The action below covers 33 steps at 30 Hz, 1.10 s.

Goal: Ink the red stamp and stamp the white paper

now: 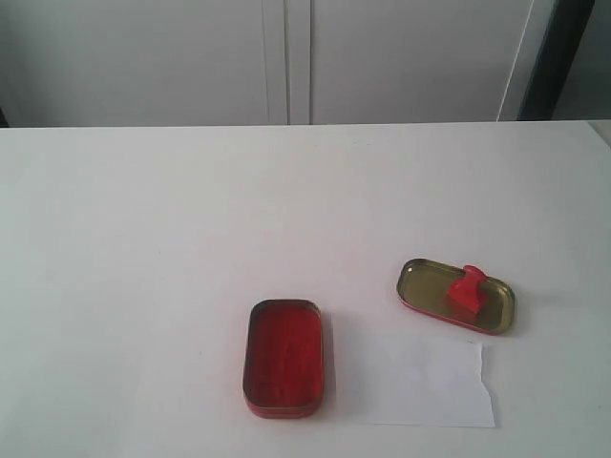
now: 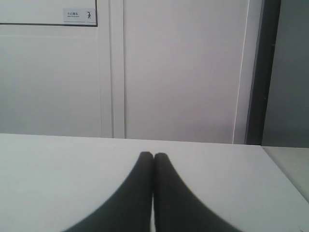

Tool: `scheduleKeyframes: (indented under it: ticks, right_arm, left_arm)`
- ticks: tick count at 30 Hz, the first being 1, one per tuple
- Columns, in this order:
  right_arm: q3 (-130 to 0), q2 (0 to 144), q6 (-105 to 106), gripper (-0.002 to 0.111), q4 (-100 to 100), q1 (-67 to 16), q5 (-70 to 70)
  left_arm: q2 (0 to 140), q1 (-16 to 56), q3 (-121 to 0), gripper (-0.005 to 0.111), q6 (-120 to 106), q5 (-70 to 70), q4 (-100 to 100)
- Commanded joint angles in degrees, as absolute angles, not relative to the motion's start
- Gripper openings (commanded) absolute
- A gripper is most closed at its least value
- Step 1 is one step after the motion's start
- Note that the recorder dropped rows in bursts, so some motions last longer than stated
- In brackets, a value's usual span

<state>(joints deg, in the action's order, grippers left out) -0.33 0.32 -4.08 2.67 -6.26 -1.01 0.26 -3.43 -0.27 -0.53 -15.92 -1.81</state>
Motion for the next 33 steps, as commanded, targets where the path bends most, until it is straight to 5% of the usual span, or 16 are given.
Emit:
scheduleKeyframes:
  ticks: [1,25,33]
  right_arm:
    - [0.0,0.0,-4.3,0.0,2.9,-5.7,-1.8]
    - [-10.8,0.0,-4.3,0.0,3.7,-5.7,7.6]
    - [-20.3,12.3,-4.3,0.0,3.5,-5.7,16.5]
  left_arm:
    - [0.0,-3.2,0.0,0.0,0.0,-15.9,-2.1]
    - [0.0,-3.2,0.0,0.0,0.0,-15.9,-2.1]
    - [0.0,-3.2,0.0,0.0,0.0,-15.9,-2.1]
